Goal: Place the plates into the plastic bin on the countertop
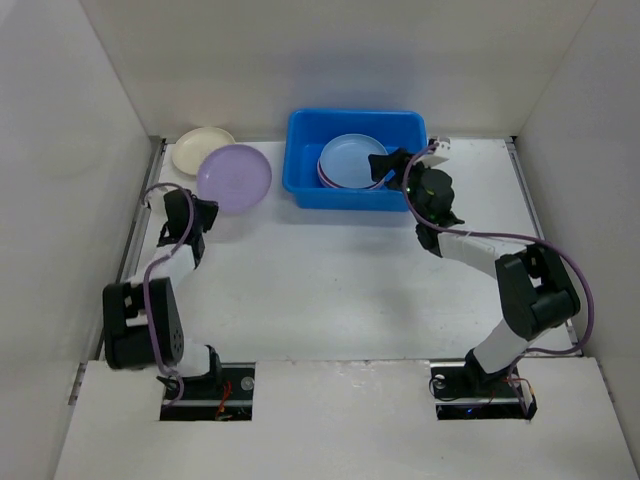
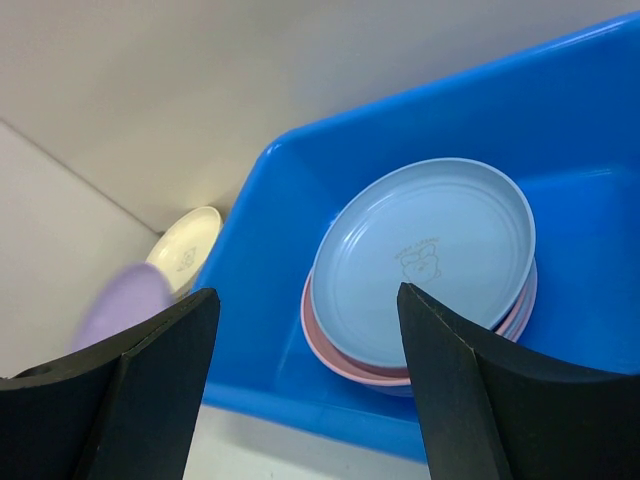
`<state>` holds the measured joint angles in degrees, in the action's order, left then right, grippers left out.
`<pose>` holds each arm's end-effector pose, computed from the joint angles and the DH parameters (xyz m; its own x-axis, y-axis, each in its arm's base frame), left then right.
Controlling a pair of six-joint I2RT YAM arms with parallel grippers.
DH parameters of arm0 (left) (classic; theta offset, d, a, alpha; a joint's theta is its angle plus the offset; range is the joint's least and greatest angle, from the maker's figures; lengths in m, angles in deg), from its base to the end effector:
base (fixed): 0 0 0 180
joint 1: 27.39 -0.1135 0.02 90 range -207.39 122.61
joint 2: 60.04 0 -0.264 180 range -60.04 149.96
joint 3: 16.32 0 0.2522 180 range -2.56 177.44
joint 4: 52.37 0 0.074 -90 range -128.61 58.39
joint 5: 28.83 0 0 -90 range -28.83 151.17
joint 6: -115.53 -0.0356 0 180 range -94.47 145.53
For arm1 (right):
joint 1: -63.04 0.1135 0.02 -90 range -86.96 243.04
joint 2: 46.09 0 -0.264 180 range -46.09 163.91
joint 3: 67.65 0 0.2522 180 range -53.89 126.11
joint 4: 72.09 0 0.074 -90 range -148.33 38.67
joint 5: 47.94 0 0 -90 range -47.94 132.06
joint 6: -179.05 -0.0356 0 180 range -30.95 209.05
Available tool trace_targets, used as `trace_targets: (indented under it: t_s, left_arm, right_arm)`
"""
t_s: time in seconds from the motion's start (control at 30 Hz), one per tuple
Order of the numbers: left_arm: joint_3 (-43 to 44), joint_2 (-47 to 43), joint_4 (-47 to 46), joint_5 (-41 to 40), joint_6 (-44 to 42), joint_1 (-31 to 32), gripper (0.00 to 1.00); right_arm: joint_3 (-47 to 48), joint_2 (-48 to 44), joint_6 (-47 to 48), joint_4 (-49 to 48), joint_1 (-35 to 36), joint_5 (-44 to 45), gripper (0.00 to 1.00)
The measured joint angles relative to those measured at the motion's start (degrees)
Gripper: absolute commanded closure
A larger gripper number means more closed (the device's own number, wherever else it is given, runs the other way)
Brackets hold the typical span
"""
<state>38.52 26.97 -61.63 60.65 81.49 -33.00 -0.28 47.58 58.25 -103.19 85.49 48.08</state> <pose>0.3191 0.0317 0.2002 -0.1290 -0.8453 -0.5185 -0.3804 0.5251 -0.7613 0.3452 0.1386 0.2744 -0.0786 0.5185 -0.8515 -0.2828 0.8074 0.5178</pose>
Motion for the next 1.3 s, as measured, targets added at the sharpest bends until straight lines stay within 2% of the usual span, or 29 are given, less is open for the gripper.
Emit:
trace_targets:
  t_s: [0.17, 0.3, 0.47, 0.67, 0.93, 1.3]
  left_arm:
    - [1.38, -14.56, 3.76, -2.27, -2.84, 1.97, 0.93]
    - [9.57, -15.96, 6.82, -4.24, -7.39, 8.33, 0.92]
    - [21.03, -7.72, 7.5, -4.59, -12.98, 17.79, 0.92]
    - [29.2, 4.76, 7.48, -4.2, -18.75, 24.87, 0.92]
    - [38.73, 19.12, 7.48, -2.64, -24.2, 29.07, 0.92]
    - [48.17, 30.58, 5.97, -1.66, -29.18, 31.28, 0.89]
  right_arm:
    - [-2.21, -1.18, -0.33, -0.35, -0.33, 0.61, 0.22]
    - [-4.13, -3.23, -0.7, -0.57, -1.49, 1.81, 0.22]
    - [-6.43, -6.29, -0.94, -0.87, -3.13, 3.78, 0.22]
    - [-10.51, -10.43, -1.05, -2.36, -5.31, 6.84, 0.21]
    - [-12.22, -11.45, -2.54, -4.52, -7.15, 7.72, 0.21]
    - [-12.22, -11.13, -3.3, -5.66, -7.15, 6.69, 0.21]
